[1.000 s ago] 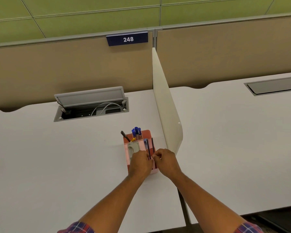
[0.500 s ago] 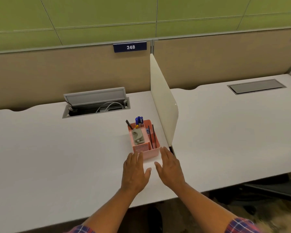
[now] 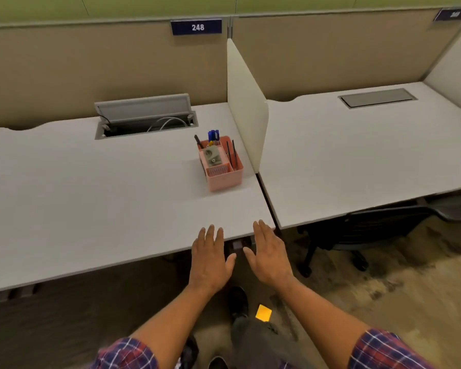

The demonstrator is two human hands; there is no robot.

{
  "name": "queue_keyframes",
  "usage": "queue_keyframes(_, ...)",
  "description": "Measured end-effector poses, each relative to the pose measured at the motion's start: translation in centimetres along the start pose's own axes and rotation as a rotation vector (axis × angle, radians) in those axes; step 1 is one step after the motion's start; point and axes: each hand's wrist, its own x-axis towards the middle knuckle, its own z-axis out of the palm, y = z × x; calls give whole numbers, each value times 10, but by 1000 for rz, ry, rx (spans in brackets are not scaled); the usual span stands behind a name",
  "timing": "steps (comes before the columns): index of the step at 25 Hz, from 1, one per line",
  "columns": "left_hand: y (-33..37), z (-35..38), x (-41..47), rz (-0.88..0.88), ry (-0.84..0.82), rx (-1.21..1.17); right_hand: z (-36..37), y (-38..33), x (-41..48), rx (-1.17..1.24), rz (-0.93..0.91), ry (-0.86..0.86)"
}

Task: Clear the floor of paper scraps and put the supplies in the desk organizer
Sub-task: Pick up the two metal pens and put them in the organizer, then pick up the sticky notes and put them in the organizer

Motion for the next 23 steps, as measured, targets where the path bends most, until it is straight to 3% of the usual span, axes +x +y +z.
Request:
queue_keyframes(6,11,40,-51,-50,-42,-10,15,35,-70,-19,69,-51)
queue_keyframes(14,33,135,-72,-134,-193,-40,71,139,-124,78,246,-188)
queue_keyframes(23,68,323,-64,-350,-318,-114,242,269,-151,295,415,-453)
